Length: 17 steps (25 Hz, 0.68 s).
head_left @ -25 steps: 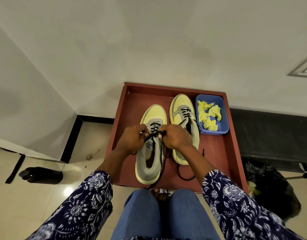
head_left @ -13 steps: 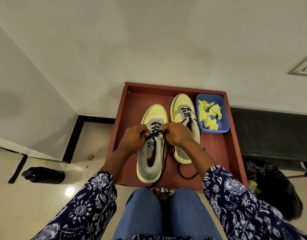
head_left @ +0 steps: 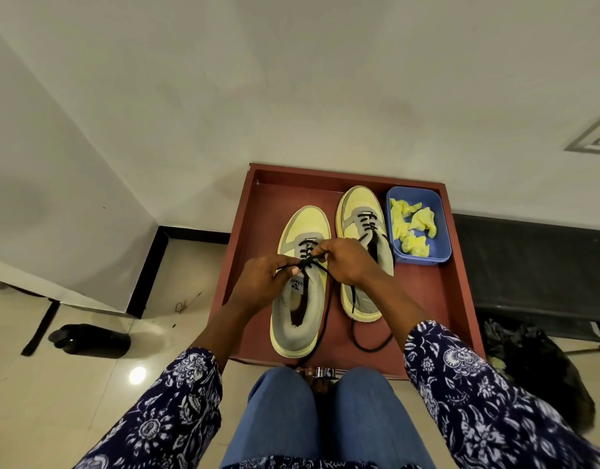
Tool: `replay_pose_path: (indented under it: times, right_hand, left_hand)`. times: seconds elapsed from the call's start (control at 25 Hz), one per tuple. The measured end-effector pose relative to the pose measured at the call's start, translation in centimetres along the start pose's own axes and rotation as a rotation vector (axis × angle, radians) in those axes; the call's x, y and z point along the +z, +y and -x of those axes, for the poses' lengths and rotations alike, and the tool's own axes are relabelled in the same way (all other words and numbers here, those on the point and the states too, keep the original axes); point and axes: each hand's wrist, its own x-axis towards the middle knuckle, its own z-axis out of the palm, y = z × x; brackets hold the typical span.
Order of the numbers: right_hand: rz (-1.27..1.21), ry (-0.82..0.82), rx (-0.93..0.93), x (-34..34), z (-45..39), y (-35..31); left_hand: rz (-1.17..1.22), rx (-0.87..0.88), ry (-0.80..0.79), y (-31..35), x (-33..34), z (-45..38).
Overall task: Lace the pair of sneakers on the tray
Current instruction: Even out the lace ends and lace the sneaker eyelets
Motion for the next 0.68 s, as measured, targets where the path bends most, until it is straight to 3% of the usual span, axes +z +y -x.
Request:
replay_pose_path:
  times: [0.16,0.48,0.68]
  right_hand:
    - [0.216,0.008,0.028,0.8,0.3,-1.1]
    - [0.100,0.216,0.153,4.1,2.2,-1.9]
    - [0.132,0.223,0.214,6.5,2.9,-0.8]
  left_hand:
    - [-0.001,0.025,-0.005,-0.3,0.1,0.0]
    - [-0.052,0.013,0.055,-1.4,1.0,0.7]
    - [0.140,-0.252,0.160,-2.8,2.6,1.4]
